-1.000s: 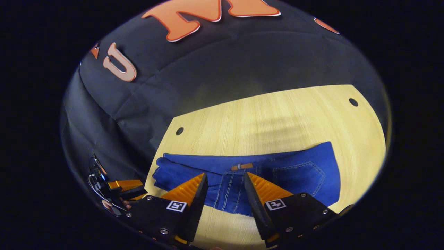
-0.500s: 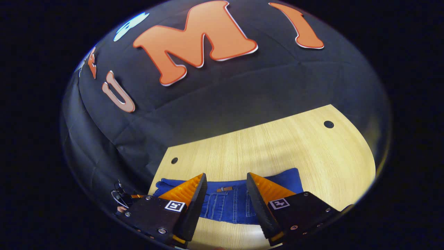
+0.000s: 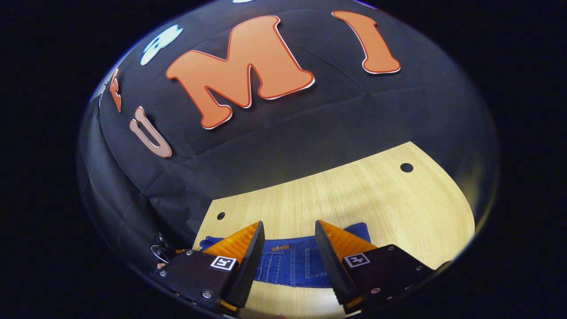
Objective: Grasp the waist and the cuffs of the jeans and fold them to make the two legs overlap; first hold the waist and fold one-third of the jeans toward the cuffs, then hold the cuffs and fold the remaining one-third in the same direction to finish folding.
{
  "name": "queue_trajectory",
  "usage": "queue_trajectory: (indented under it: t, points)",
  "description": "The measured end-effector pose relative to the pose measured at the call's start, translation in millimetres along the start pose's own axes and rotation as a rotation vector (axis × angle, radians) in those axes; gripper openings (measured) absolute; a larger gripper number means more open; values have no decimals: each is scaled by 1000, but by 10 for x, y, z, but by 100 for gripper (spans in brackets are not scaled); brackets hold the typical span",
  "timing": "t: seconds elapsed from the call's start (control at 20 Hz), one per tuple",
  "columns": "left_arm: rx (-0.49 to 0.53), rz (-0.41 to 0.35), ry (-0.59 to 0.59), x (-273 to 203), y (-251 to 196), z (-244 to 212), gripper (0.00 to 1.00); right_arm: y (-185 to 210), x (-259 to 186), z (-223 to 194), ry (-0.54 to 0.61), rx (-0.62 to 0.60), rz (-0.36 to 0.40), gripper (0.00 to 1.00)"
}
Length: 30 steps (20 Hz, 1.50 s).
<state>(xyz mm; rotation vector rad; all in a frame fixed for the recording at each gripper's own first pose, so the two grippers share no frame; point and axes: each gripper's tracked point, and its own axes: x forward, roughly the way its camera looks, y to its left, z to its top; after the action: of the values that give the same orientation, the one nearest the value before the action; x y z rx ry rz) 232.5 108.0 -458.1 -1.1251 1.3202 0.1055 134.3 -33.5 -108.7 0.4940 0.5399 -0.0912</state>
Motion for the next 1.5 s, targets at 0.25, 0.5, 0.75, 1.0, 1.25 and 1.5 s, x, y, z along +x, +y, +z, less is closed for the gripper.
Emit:
queue_trajectory:
  t: [0.25,0.5,0.75,1.0,1.25,1.5]
  points:
    - [80,7,-1,153,9,23,65,-31,-63,55,-15,-6,5,74]
    - [45,-53,-44,239,2,53,11,-208,-163,6,-7,-5,-19,74]
    - [178,-81,-160,45,-243,38,1,-442,-243,63,-24,12,-56,74]
    - [335,-146,-231,-338,-715,-135,1,-566,-271,121,-39,58,-46,74]
    - [549,-227,-264,-844,-1356,-652,1,-642,-297,186,-53,69,-18,74]
    - [731,-339,-225,-1118,-2143,-1373,1,-724,-374,239,-68,52,7,74]
